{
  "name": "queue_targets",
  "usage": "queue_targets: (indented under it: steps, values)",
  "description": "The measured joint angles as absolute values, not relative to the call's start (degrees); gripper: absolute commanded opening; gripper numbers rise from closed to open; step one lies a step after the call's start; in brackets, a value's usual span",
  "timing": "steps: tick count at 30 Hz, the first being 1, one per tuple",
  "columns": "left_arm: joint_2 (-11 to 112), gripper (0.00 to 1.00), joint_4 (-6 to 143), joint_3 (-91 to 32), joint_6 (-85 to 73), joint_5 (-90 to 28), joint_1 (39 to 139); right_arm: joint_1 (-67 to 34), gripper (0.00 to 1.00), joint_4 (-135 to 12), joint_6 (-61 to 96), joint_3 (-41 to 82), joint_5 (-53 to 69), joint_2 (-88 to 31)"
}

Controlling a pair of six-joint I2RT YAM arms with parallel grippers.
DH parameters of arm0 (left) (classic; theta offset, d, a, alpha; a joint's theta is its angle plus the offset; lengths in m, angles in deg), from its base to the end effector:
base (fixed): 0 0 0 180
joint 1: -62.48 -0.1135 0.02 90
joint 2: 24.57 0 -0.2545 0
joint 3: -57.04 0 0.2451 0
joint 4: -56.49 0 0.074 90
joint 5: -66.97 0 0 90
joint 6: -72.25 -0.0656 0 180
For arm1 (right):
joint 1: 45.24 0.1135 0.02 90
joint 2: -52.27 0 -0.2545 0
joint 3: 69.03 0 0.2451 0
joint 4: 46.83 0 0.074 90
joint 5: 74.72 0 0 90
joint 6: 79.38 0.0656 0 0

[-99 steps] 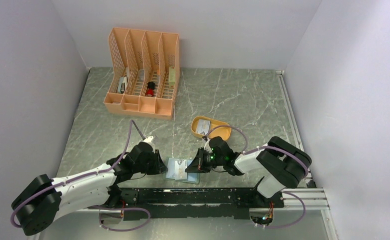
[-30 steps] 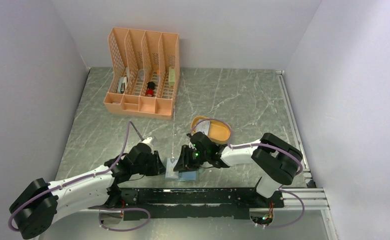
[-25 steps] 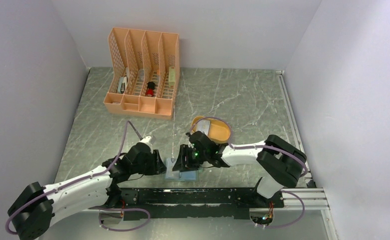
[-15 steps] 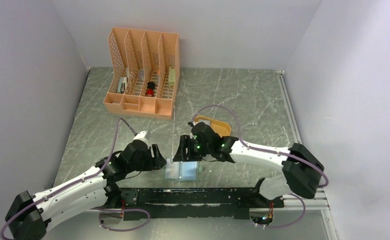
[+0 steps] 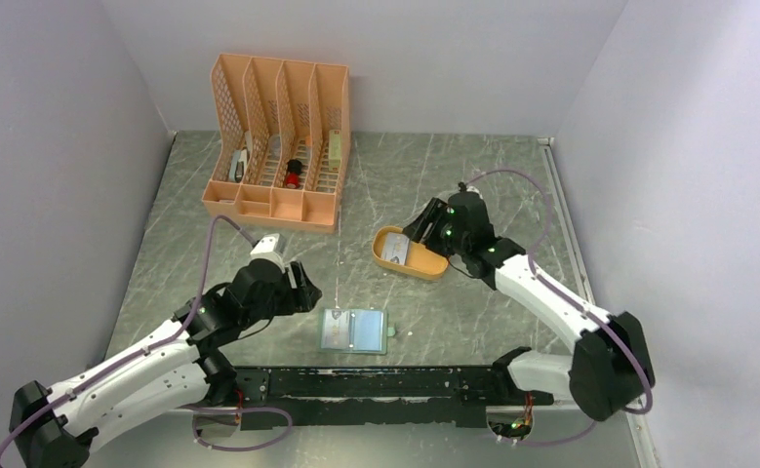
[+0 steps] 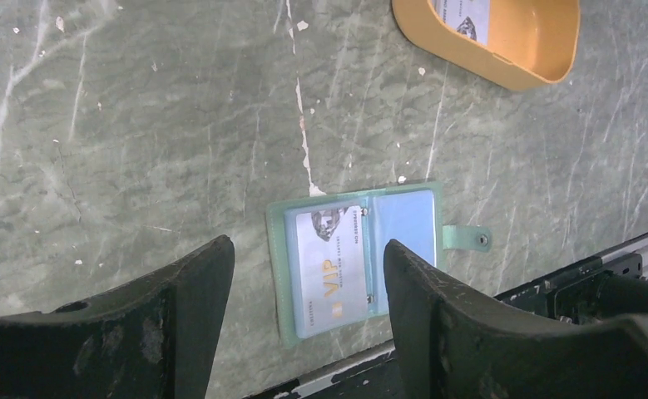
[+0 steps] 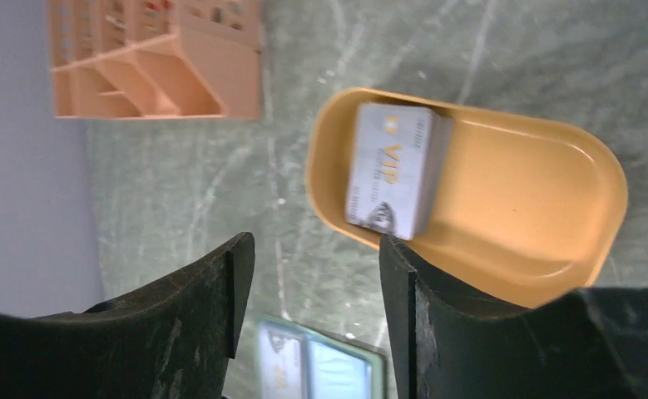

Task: Put the credit cards into the card holder
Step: Insert the credit card into the card holder, then pick up the credit card from the storage box.

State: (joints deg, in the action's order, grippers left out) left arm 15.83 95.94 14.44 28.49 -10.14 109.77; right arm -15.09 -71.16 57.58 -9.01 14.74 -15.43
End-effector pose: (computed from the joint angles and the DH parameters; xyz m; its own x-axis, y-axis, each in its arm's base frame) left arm 0.1335 -0.1230 0.2044 -0.7143 -0.2642 -0.6481 0.1156 0.8688 -0.4815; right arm 0.2459 0.1435 0.2422 -0.6850 0.4473 -0.5751 -0.0125 0.7820 0.6232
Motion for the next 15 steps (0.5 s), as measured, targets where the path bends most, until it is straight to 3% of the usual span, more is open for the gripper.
queue_targets:
  steps: [15]
  values:
    - [17.0,0.68,93.1,17.2,26.5,-15.5,109.8,-17.9,0.66,-64.0,58.2,-10.9,10.4,-32.2]
